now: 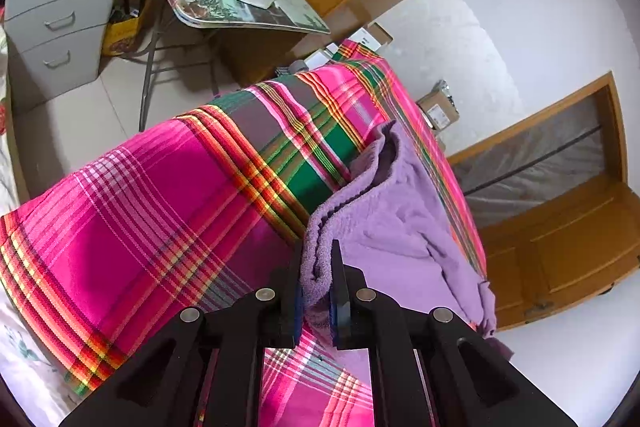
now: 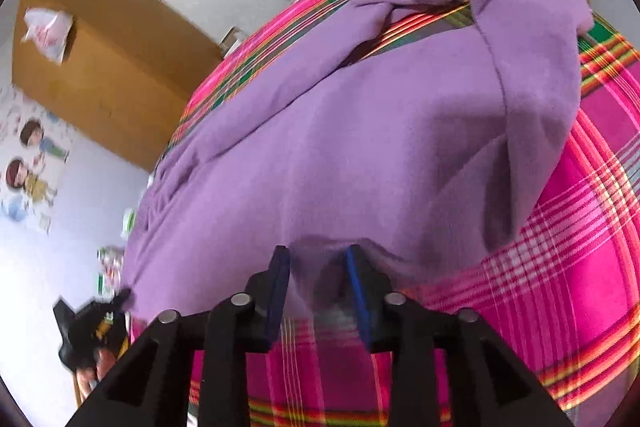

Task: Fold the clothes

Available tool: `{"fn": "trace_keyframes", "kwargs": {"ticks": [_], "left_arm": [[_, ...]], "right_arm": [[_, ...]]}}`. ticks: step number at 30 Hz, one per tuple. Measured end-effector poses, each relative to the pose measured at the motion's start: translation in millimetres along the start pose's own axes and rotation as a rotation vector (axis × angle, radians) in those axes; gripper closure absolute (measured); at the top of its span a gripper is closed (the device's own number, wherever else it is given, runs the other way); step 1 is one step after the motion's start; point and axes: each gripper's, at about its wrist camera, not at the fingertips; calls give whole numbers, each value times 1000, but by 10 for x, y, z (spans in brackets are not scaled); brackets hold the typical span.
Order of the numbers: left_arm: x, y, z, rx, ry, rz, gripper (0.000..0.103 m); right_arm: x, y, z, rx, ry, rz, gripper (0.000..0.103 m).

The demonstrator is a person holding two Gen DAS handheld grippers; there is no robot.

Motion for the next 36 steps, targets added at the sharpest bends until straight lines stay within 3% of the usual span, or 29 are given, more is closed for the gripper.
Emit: {"fn": "trace_keyframes", "kwargs": {"ticks": [10, 20, 36], "left_arm": [[-17, -50, 64, -10, -7, -17, 93], [-73, -19, 217, 2, -19, -12, 94], [-185, 151, 49, 67, 48, 0, 92]], "right_arm": [[-70, 137, 286, 26, -71, 101, 102], [-68, 19, 326, 45, -35, 72, 102], [-34, -99, 114, -53, 15, 118, 101]]}}
Point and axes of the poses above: each gripper's, at about its wrist camera, not at the fingertips, and z roughly against the way its jaws point, y to its left, x to its top, and after that the axes turned 11 degrees about -z, right-handed
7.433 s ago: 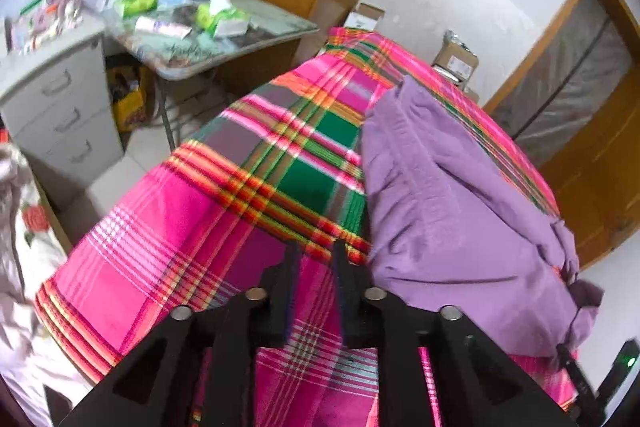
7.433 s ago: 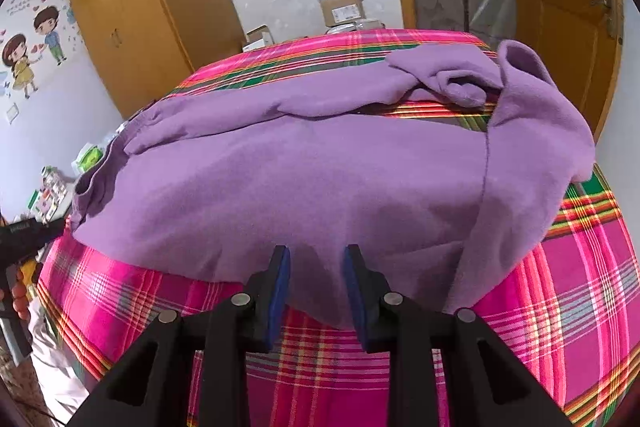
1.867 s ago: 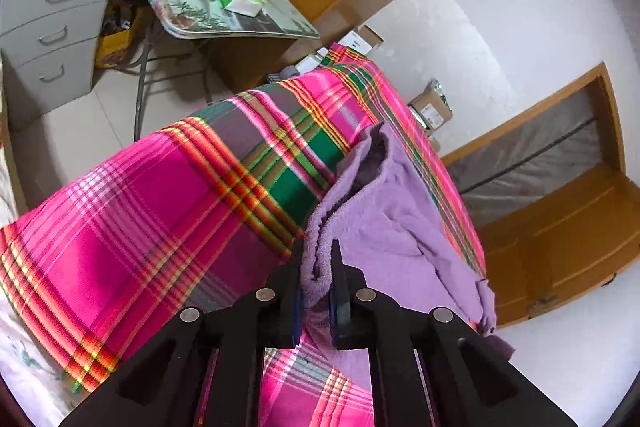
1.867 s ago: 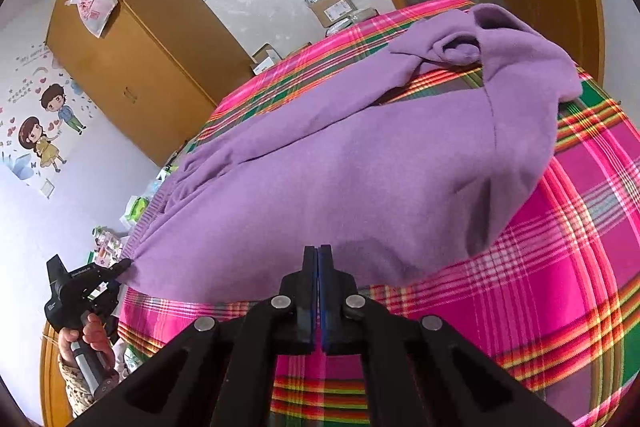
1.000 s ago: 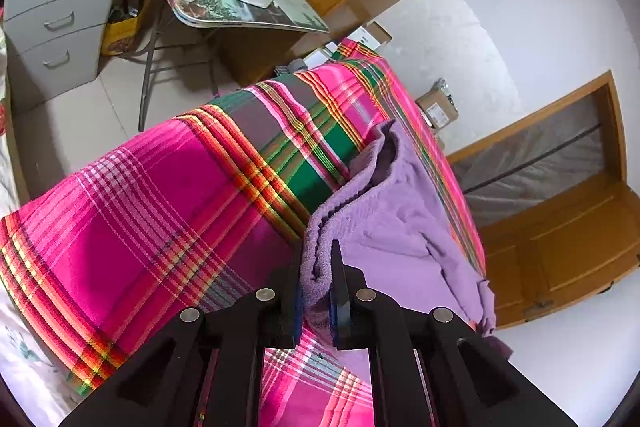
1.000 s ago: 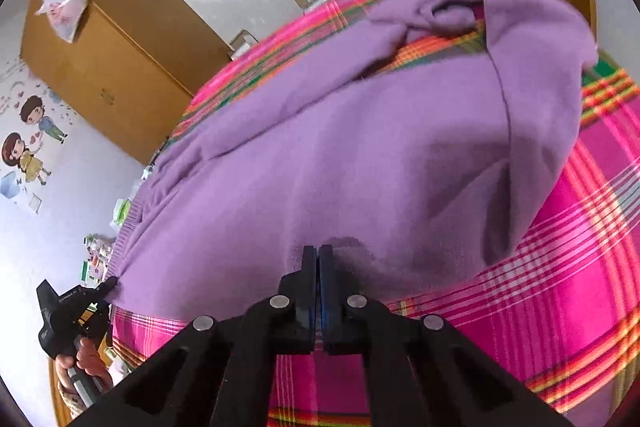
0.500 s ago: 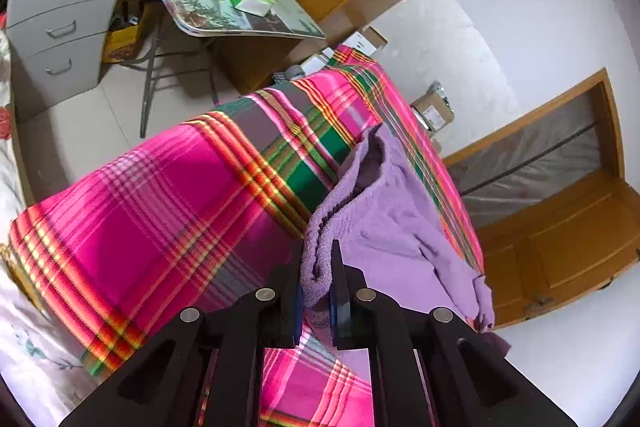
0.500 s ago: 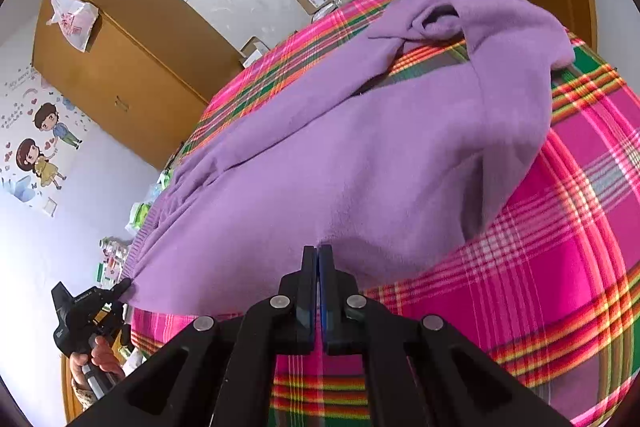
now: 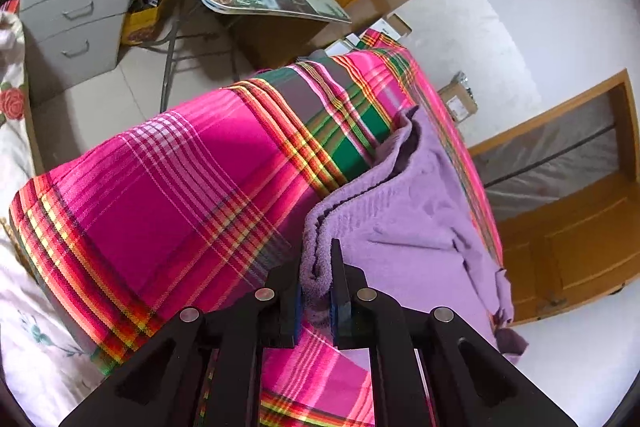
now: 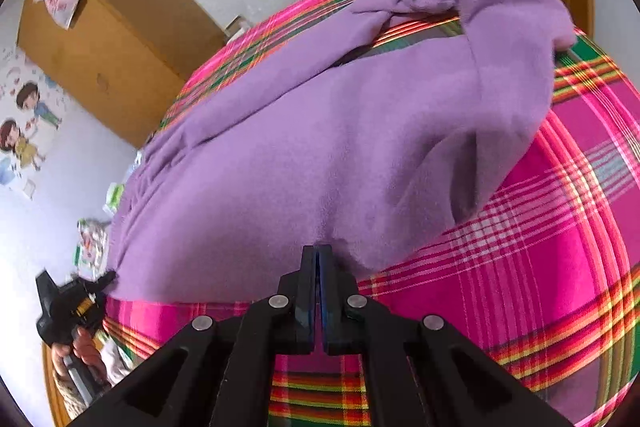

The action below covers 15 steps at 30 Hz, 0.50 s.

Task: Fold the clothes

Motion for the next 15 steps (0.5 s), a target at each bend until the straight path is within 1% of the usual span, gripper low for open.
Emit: {"fn": "trace_keyframes", "kwargs": {"ticks": [1, 3, 5, 6, 7, 9, 11, 15], "left_arm": [[0, -10, -2, 6, 2, -7, 92], [3, -35, 14, 18, 1, -19, 88], [15, -46, 41, 30, -5, -27, 88], [18, -48, 67, 35, -14, -28, 84], [24, -46, 96, 43, -22, -28, 83], [39, -40, 154, 58, -39, -25, 83], [54, -36, 213, 67, -57, -19, 81], [113, -105, 317, 93, -93, -50, 81]], "right_arm": [[8, 3, -4, -4, 4, 7, 100], [22, 4, -3, -5, 17, 16, 100], [37, 1, 35, -6, 17, 34, 100], [45, 0, 61, -8, 13, 46, 100], [54, -2, 88, -10, 10, 58, 100], [61, 8, 132, -9, 14, 89, 99], [64, 25, 170, -3, 23, 121, 99], [109, 102, 262, 26, 15, 182, 99]]}}
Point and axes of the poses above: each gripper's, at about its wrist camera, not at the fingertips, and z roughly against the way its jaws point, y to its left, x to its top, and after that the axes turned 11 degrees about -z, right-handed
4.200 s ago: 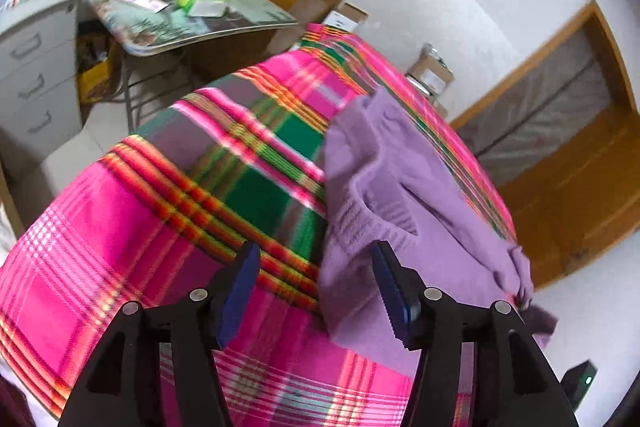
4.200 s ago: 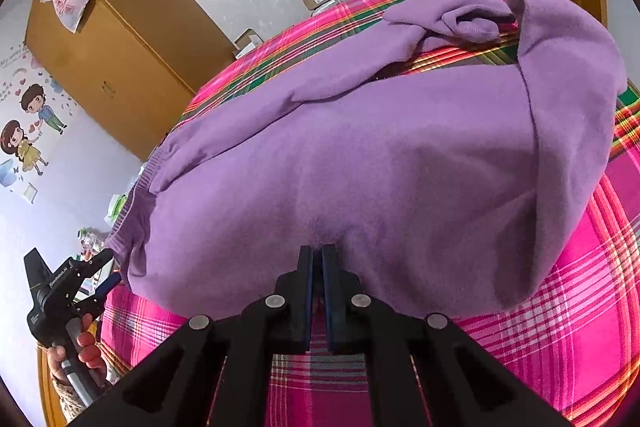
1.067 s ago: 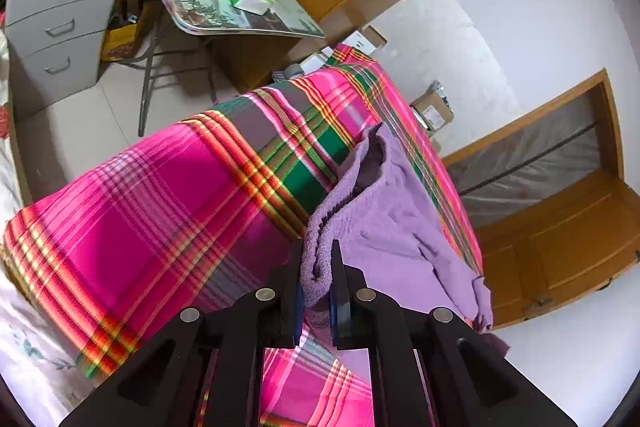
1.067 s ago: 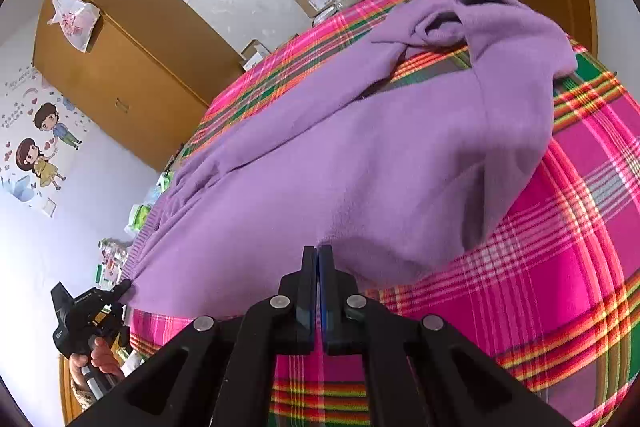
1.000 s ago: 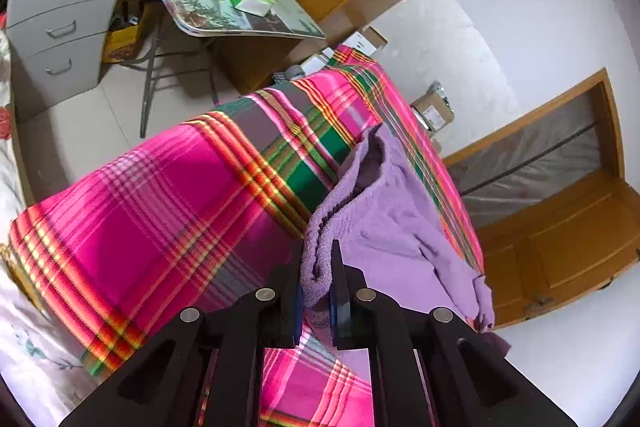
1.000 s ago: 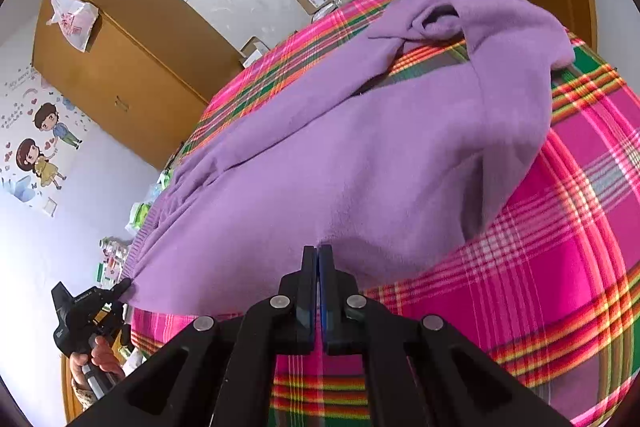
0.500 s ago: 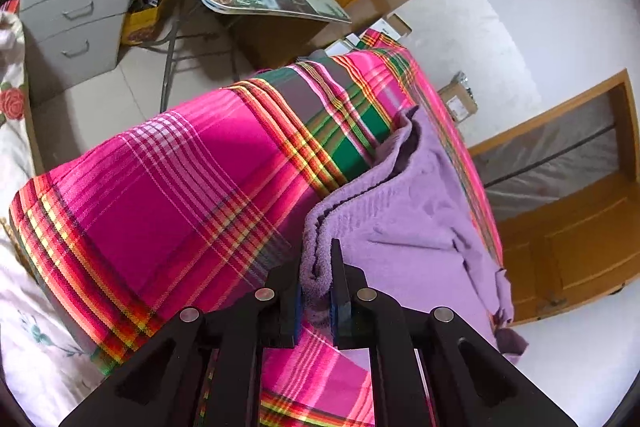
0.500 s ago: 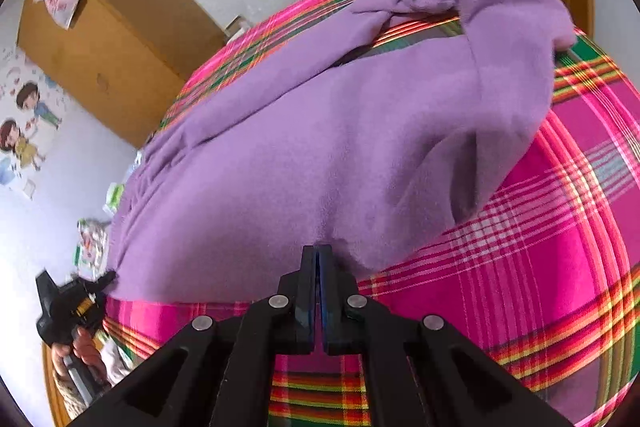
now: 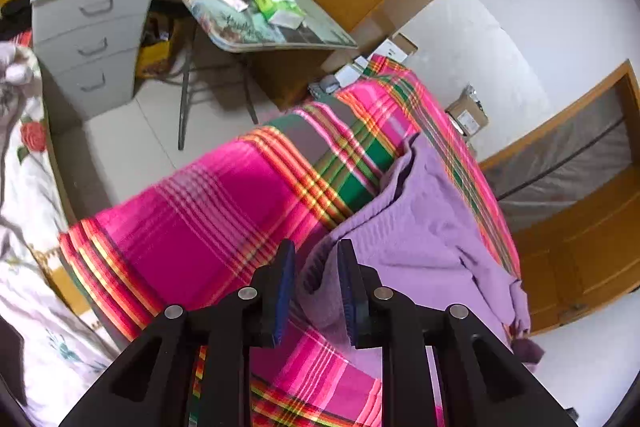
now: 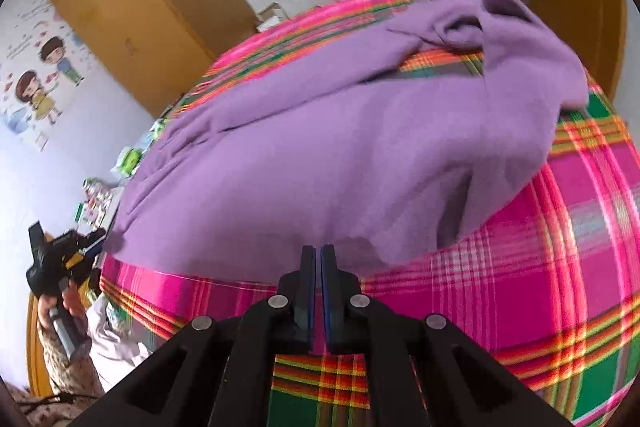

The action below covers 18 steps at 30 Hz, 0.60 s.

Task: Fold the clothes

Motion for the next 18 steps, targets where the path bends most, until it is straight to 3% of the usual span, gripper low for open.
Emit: {"fn": "trace_keyframes", "kwargs": {"ticks": [5, 7, 10, 18], "left_arm": [[178, -198, 76, -8, -32, -62, 81], [275, -312, 82, -15, -41, -98, 69], [438, -520, 50, -22, -43, -168, 68], [962, -1108, -348, -45, 28, -375, 62]], "right_arm": [[257, 256, 121, 9, -48, 118, 99], [393, 432, 107, 7, -71, 193, 99], [599, 691, 70, 4, -101, 300, 98], [1209, 1289, -444, 12, -59, 433, 94]]}}
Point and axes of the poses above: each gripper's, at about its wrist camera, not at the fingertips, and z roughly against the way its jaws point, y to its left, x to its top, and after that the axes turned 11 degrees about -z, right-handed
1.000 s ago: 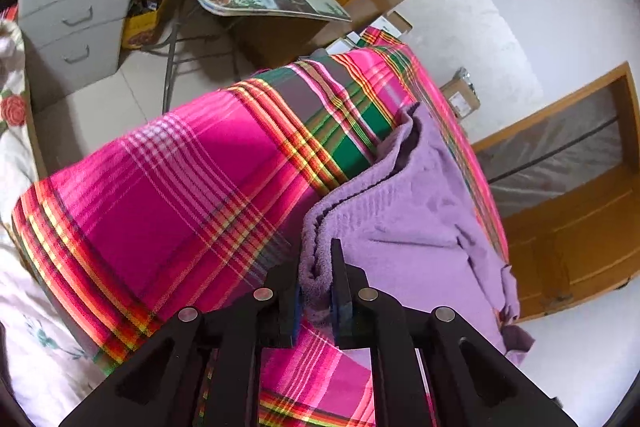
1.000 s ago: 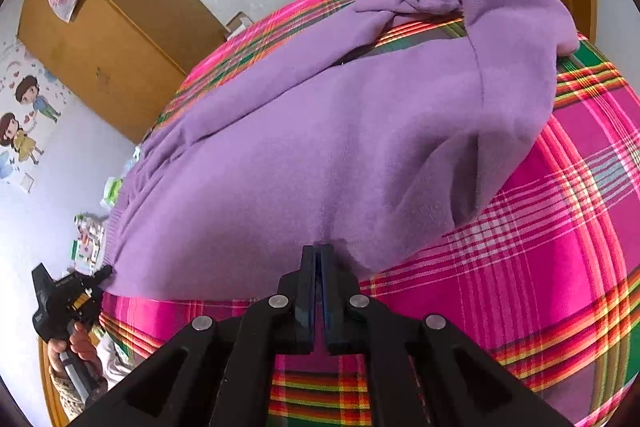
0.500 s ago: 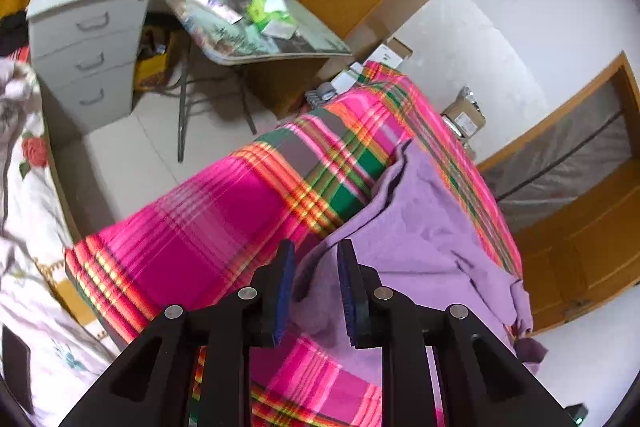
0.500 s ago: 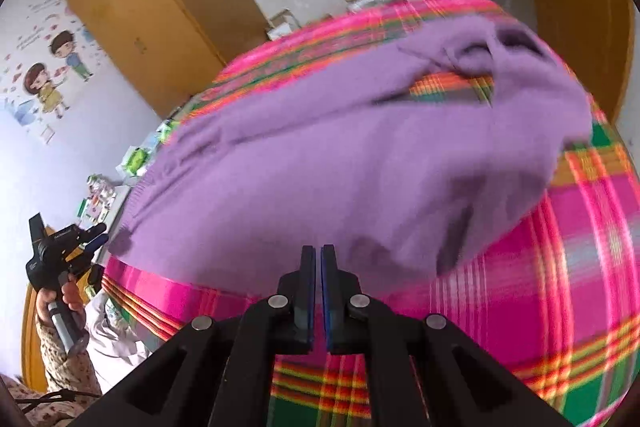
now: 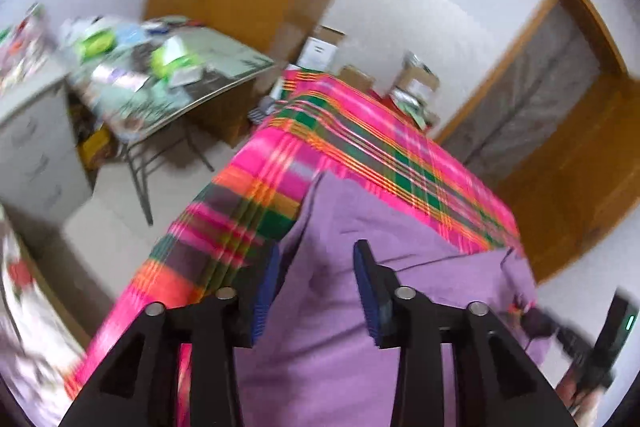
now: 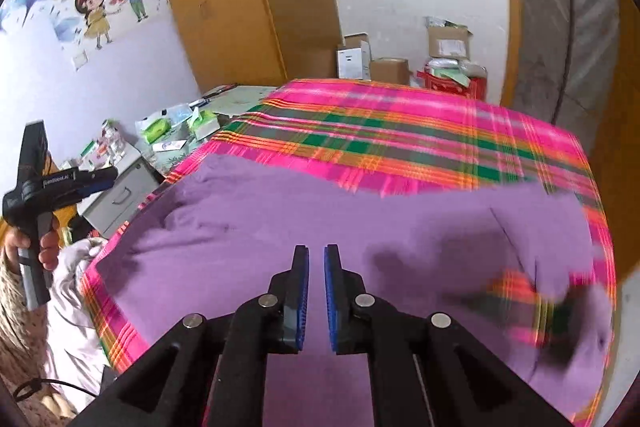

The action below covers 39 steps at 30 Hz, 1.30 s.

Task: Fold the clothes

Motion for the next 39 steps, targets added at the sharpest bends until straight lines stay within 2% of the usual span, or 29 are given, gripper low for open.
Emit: {"fn": "trace_keyframes", "kwargs": {"ticks": [6, 10, 14, 21, 25, 28, 37, 39], "left_arm": [[440, -24, -547, -50, 111, -33, 58], [663, -4, -979, -58, 202, -36, 58], [796, 93, -1280, -81, 243, 7, 58], [817, 171, -1748, -90, 370, 11, 58], [803, 205, -1853, -176, 380, 70, 58], [801, 164, -1913, -215, 389, 70, 58], [779, 62, -1864, -262, 356, 37, 59], [782, 32, -1920, -261, 384, 25, 59]], "right_arm": [[475, 193, -416, 6, 42, 124, 88], [695, 128, -824, 25, 122, 113, 84], [773, 52, -1211, 50, 194, 117, 82], [810, -76, -1764, 111, 322, 124, 71], [750, -112, -1954, 126, 366, 138, 70], [718, -165, -2023, 123, 379, 134, 70], [693, -242, -1995, 154, 374, 118, 70], [687, -253, -1982, 156, 371, 120, 70]]}}
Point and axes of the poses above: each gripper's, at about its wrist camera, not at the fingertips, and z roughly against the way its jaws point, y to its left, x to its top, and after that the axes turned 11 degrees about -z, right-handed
